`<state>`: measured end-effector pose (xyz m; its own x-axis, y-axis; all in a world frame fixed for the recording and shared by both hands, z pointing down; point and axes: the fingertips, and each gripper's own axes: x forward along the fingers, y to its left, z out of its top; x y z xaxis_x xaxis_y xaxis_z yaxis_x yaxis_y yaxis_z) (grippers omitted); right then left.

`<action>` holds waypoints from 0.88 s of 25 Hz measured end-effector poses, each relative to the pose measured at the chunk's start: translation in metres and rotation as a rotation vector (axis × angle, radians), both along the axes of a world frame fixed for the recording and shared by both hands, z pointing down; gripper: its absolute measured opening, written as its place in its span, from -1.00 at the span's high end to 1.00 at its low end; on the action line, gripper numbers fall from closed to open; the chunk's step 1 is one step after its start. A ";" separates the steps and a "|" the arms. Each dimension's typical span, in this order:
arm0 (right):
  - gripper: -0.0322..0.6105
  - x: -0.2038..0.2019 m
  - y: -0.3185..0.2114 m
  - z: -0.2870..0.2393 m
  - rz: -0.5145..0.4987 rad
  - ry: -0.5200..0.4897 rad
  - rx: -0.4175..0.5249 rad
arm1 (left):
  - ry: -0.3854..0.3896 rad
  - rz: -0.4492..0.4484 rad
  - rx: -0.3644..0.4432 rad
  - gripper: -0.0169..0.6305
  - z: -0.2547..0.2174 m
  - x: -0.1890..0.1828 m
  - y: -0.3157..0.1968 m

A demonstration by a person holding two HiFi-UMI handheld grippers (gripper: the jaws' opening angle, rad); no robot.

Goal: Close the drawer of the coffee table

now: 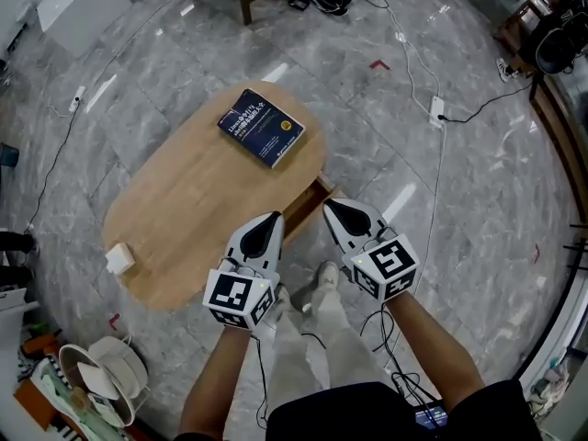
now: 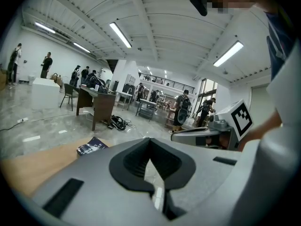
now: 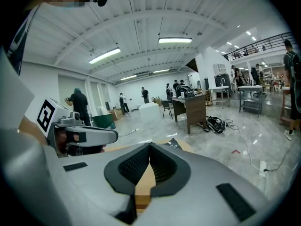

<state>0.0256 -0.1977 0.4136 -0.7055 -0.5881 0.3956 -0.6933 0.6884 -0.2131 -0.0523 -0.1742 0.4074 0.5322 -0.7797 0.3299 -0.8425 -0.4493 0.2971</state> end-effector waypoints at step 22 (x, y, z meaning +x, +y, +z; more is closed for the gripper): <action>0.84 0.007 0.008 0.084 0.035 0.016 -0.091 | 0.023 -0.033 -0.084 0.95 0.084 0.003 0.020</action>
